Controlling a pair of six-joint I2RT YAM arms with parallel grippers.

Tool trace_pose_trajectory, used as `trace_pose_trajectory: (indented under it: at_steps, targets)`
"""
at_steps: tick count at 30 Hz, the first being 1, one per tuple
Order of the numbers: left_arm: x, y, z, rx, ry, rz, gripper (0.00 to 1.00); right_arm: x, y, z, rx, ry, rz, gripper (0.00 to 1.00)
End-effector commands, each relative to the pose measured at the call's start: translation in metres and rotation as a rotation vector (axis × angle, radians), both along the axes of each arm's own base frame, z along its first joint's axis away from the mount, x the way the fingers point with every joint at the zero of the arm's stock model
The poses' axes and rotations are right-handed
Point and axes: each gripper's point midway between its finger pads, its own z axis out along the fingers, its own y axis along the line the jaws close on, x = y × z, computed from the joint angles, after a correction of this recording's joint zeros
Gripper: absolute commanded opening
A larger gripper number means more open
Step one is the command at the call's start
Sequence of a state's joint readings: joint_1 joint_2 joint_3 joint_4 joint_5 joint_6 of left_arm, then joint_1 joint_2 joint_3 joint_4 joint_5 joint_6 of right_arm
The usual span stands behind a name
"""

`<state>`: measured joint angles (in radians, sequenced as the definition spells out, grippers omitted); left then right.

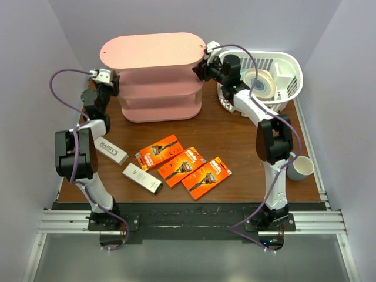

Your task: Place and organize the shaving razors onto the shelf

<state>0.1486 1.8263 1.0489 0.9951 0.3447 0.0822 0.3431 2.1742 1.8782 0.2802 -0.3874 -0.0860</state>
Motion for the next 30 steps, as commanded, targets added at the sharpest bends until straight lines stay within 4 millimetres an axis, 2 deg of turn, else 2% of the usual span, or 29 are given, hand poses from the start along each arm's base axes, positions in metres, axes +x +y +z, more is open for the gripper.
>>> trace_pose_trajectory:
  at_steps: [1, 2, 3, 4, 5, 6, 7, 8, 9, 10, 11, 12, 13, 14, 15, 16, 17, 18, 19, 20, 21, 22, 23, 24, 25, 27, 28, 29, 30]
  targets:
    - [-0.016, -0.063, -0.012, 0.061, 0.059, -0.189, 0.0, -0.014, -0.032, 0.048, -0.047, -0.126, -0.032, 0.13]
    - [-0.018, -0.064, -0.014, 0.056, 0.071, -0.19, 0.0, -0.014, -0.034, 0.04, -0.054, -0.107, -0.035, 0.14]
    - [-0.019, -0.062, -0.014, 0.048, 0.075, -0.175, 0.0, -0.014, -0.036, 0.039, -0.053, -0.105, -0.036, 0.2]
    - [-0.022, -0.062, -0.011, 0.031, 0.079, -0.165, 0.05, -0.016, -0.036, 0.041, -0.049, -0.108, -0.035, 0.25]
    - [-0.022, -0.06, -0.015, 0.017, 0.111, -0.15, 0.2, -0.017, -0.034, 0.045, -0.038, -0.11, -0.028, 0.31]
    - [-0.022, -0.051, -0.016, -0.008, 0.132, -0.107, 0.26, -0.018, -0.034, 0.051, -0.031, -0.118, -0.025, 0.43]
    - [-0.025, -0.047, -0.007, -0.02, 0.132, -0.092, 0.31, -0.019, -0.035, 0.056, -0.022, -0.119, -0.025, 0.47]
    - [-0.028, -0.043, -0.012, -0.041, 0.171, -0.081, 0.61, -0.023, -0.037, 0.069, -0.012, -0.134, -0.036, 0.53]
    - [-0.032, -0.035, -0.01, -0.084, 0.187, -0.068, 0.94, -0.024, -0.04, 0.073, -0.01, -0.136, -0.052, 0.65]
    - [-0.043, -0.032, -0.004, -0.115, 0.204, -0.065, 1.0, -0.026, -0.044, 0.08, -0.019, -0.145, -0.064, 0.98]
    - [-0.05, -0.022, -0.001, -0.15, 0.214, -0.049, 1.0, -0.035, -0.051, 0.089, -0.031, -0.136, -0.093, 0.99]
    - [-0.059, -0.022, 0.001, -0.189, 0.229, -0.054, 1.0, -0.041, -0.057, 0.094, -0.04, -0.133, -0.111, 0.99]
    - [-0.078, -0.021, 0.005, -0.21, 0.249, -0.044, 1.0, -0.049, -0.061, 0.092, -0.06, -0.105, -0.12, 0.99]
    - [-0.09, -0.02, 0.006, -0.223, 0.26, -0.035, 1.0, -0.068, -0.071, 0.098, -0.067, -0.1, -0.135, 0.99]
    - [-0.102, -0.021, 0.006, -0.239, 0.276, -0.029, 1.0, -0.078, -0.077, 0.095, -0.075, -0.08, -0.145, 0.99]
    - [-0.127, -0.027, 0.004, -0.246, 0.3, -0.035, 1.0, -0.091, -0.081, 0.087, -0.092, -0.05, -0.142, 0.99]
    - [-0.141, -0.032, 0.002, -0.252, 0.314, -0.052, 1.0, -0.108, -0.084, 0.058, -0.118, 0.012, -0.13, 0.99]
    - [-0.156, -0.045, -0.001, -0.263, 0.336, -0.111, 1.0, -0.13, -0.089, 0.069, -0.114, -0.002, -0.117, 0.99]
    - [-0.178, -0.056, -0.009, -0.273, 0.366, -0.151, 1.0, -0.143, -0.092, 0.062, -0.126, 0.015, -0.108, 0.99]
    - [-0.189, -0.068, -0.014, -0.283, 0.387, -0.197, 1.0, -0.159, -0.095, 0.028, -0.16, 0.089, -0.085, 0.99]
    - [-0.201, -0.081, -0.02, -0.299, 0.421, -0.258, 1.0, -0.179, -0.097, 0.029, -0.164, 0.097, -0.062, 0.99]
    - [-0.215, -0.09, -0.035, -0.317, 0.486, -0.285, 1.0, -0.192, -0.094, 0.015, -0.174, 0.137, -0.025, 0.99]
    - [-0.223, -0.105, -0.043, -0.317, 0.528, -0.335, 0.99, -0.207, -0.093, -0.008, -0.192, 0.186, 0.014, 0.99]
    - [-0.233, -0.117, -0.053, -0.315, 0.58, -0.399, 0.97, -0.219, -0.092, -0.016, -0.206, 0.201, 0.053, 0.99]
    - [-0.241, -0.126, -0.067, -0.323, 0.647, -0.433, 0.93, -0.239, -0.084, -0.025, -0.248, 0.204, 0.148, 0.99]
    - [-0.249, -0.145, -0.087, -0.317, 0.742, -0.498, 0.87, -0.262, -0.076, -0.052, -0.328, 0.231, 0.24, 0.99]
    - [-0.253, -0.155, -0.096, -0.308, 0.783, -0.521, 0.78, -0.279, -0.069, -0.072, -0.417, 0.237, 0.329, 0.99]
    - [-0.26, -0.172, -0.103, -0.28, 0.818, -0.571, 0.73, -0.291, -0.063, -0.084, -0.447, 0.247, 0.4, 0.99]
    - [-0.26, -0.181, -0.111, -0.24, 0.843, -0.606, 0.67, -0.304, -0.055, -0.094, -0.486, 0.254, 0.475, 0.99]
